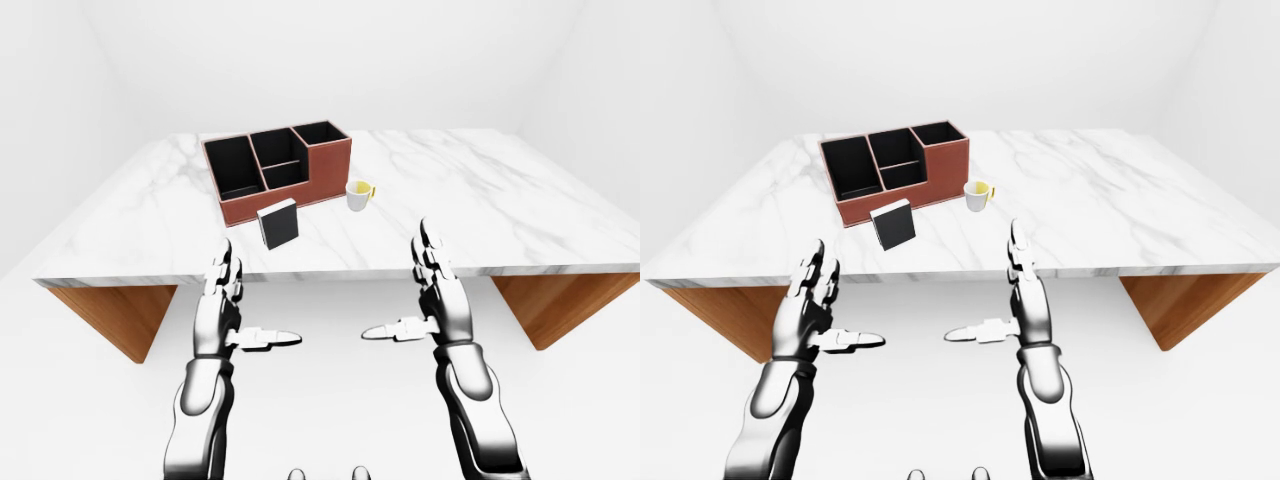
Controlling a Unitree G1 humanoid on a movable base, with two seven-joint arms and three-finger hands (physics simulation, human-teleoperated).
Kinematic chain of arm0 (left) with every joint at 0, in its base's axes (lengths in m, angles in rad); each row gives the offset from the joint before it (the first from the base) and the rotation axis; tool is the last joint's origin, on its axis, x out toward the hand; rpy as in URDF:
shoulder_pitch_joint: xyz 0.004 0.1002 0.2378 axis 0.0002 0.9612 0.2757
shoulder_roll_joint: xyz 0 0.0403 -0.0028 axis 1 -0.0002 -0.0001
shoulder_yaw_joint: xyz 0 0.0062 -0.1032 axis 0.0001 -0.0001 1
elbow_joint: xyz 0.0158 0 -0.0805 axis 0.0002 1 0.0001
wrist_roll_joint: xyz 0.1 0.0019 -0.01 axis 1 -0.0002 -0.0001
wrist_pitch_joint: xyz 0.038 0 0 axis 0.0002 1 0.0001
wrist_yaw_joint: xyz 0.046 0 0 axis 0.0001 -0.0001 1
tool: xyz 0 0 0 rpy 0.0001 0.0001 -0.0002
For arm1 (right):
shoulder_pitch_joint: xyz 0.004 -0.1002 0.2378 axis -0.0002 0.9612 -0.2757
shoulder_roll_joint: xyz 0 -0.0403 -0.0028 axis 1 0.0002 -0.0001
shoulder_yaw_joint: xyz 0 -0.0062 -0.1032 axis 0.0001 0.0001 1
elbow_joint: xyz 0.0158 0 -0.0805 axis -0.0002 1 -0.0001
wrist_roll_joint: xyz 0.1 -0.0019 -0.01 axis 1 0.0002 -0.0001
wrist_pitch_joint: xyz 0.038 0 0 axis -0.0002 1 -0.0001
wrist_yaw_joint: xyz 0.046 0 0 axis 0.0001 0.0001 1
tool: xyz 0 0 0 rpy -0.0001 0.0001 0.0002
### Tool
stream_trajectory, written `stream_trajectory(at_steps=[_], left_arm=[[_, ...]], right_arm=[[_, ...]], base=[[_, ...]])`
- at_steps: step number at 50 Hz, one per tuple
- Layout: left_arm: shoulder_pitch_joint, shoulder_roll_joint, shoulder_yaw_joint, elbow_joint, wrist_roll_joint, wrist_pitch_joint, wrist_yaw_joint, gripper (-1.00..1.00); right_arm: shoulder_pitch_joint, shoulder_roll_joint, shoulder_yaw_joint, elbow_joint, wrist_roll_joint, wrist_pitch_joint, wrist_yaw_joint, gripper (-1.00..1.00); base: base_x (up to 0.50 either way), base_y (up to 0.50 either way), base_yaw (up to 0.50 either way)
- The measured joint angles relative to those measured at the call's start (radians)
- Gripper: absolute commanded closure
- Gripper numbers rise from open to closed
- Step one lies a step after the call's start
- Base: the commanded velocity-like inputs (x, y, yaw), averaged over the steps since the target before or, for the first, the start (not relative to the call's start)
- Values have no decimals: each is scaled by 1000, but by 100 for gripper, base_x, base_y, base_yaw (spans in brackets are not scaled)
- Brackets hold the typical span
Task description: Pick up the book and place it in the front compartment of the caddy.
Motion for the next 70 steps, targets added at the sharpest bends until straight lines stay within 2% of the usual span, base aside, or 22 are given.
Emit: stream_trajectory(at_steps=[3,12,15,19,33,43,55,70], left_arm=[[-14,-2,4,17,14,9,7,-100],[-38,-10,17,40,40,6,19,-100],[-37,-12,21,21,42,9,21,-100],[-28,-13,31,-44,37,9,20,-100],[18,-15,82,-392,0,9,-2,-100],[46,-23,105,-553,-17,9,-19,-100],[49,-28,119,-624,-27,9,-27,-100],[51,-29,130,-660,-29,9,-32,-100]], right_arm=[[-12,-1,-7,43,10,-3,-1,-100],[-21,-2,-19,84,37,0,2,-100],[-12,-2,-16,50,36,25,1,-100],[12,-2,-8,-42,23,79,-2,-100],[93,0,32,-449,-53,79,-6,-100],[123,2,48,-625,-78,79,-1,-100],[140,-1,52,-687,-86,79,6,-100],[148,-9,79,-687,-131,79,15,-100]], base=[[0,0,0],[0,0,0],[0,0,0],[0,0,0],[0,0,0],[2,-13,0],[19,-46,0],[45,-1,0]])
